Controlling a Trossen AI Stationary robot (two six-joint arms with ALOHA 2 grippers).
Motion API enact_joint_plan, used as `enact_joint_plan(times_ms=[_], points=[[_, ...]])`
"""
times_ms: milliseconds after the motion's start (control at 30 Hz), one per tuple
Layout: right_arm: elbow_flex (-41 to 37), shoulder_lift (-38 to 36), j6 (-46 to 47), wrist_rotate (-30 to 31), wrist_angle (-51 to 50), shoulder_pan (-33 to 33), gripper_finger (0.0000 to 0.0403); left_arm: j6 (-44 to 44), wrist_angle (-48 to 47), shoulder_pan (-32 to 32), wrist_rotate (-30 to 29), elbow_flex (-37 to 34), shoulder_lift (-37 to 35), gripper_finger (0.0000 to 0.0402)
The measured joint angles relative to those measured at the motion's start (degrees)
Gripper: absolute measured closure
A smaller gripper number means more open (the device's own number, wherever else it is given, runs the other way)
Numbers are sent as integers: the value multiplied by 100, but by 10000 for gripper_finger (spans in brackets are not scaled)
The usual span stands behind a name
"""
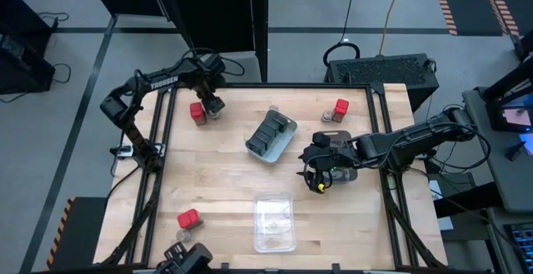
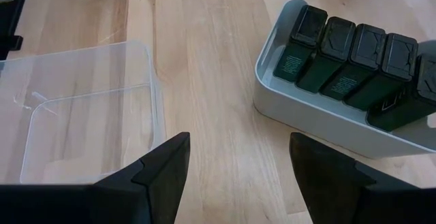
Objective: Sort spices by type
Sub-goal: Put the black spice can into the gray bin
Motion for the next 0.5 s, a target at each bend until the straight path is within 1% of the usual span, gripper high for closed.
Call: enact_joint_plan(times_ms=[200, 500], points=[[0, 0, -8, 0, 43, -2, 165, 46, 85, 2, 53, 0, 0, 80], [0, 0, 8, 0, 62, 0, 165, 55, 60, 4, 57, 0, 0, 142]])
